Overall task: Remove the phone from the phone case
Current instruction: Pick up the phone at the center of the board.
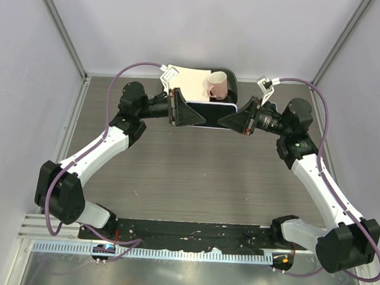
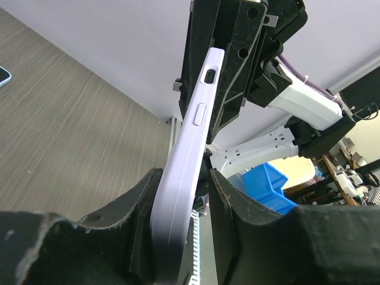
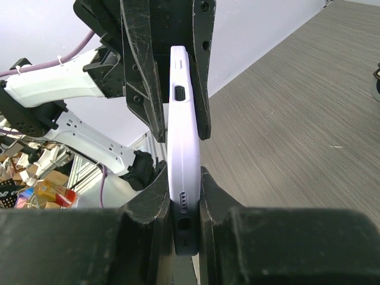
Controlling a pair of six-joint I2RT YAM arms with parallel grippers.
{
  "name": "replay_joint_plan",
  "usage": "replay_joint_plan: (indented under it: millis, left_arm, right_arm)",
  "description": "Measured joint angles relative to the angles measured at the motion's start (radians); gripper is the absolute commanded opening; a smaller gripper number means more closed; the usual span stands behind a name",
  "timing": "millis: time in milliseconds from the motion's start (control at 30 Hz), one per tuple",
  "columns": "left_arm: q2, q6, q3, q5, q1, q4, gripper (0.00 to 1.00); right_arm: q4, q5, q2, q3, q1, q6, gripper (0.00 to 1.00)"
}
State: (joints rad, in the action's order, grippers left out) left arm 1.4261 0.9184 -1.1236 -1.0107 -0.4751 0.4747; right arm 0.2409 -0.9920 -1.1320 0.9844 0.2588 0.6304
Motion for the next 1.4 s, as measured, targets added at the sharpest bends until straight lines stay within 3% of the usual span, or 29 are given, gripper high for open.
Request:
replay_joint_plan:
  millis: [300,400,467,533,600,700,733,833,900,1133,1400]
  left_arm:
    - [0.006,0.003,0.000,0.008,-0.001,-0.001,0.39]
    - [0.007,0.002,0.000,0.008,-0.002,-0.001,0.34]
    - [0.010,0.002,0.000,0.009,-0.002,-0.001,0.21]
    - [0.012,0.003,0.000,0.000,-0.001,0.002,0.00]
    - [0.012,-0.004,0.000,-0.023,-0.003,0.023,0.00]
    - [0.012,0.001,0.000,-0.036,-0.003,0.042,0.00]
    - [0.012,0.006,0.000,-0.038,-0.003,0.053,0.00]
    - [0.011,0.037,0.003,-0.046,-0.005,0.073,0.00]
    - [0.011,0.053,0.003,-0.062,-0.014,0.076,0.00]
    - [-0.002,0.058,-0.042,-0.163,-0.021,0.020,0.00]
    - [-0.060,-0.109,-0.103,-0.233,-0.018,-0.194,0.00]
  right_arm:
    - [0.006,0.005,0.000,-0.006,0.000,0.001,0.01]
    - [0.007,0.005,0.000,-0.006,0.000,0.001,0.01]
    - [0.010,0.004,0.000,-0.006,0.000,0.002,0.01]
    - [0.011,0.001,0.000,-0.007,0.001,0.006,0.01]
    - [0.013,-0.016,-0.002,-0.010,0.000,0.029,0.01]
    - [0.025,-0.024,-0.002,-0.010,0.000,0.032,0.23]
    - [0.026,-0.026,-0.002,-0.010,0.000,0.030,0.36]
    - [0.005,-0.014,0.008,-0.003,0.000,-0.003,0.57]
    - [-0.044,-0.013,0.008,0.030,0.000,-0.047,0.66]
    - [-0.286,-0.041,0.026,0.236,-0.006,-0.283,0.70]
    - [-0.384,-0.051,0.082,0.256,-0.013,-0.360,0.70]
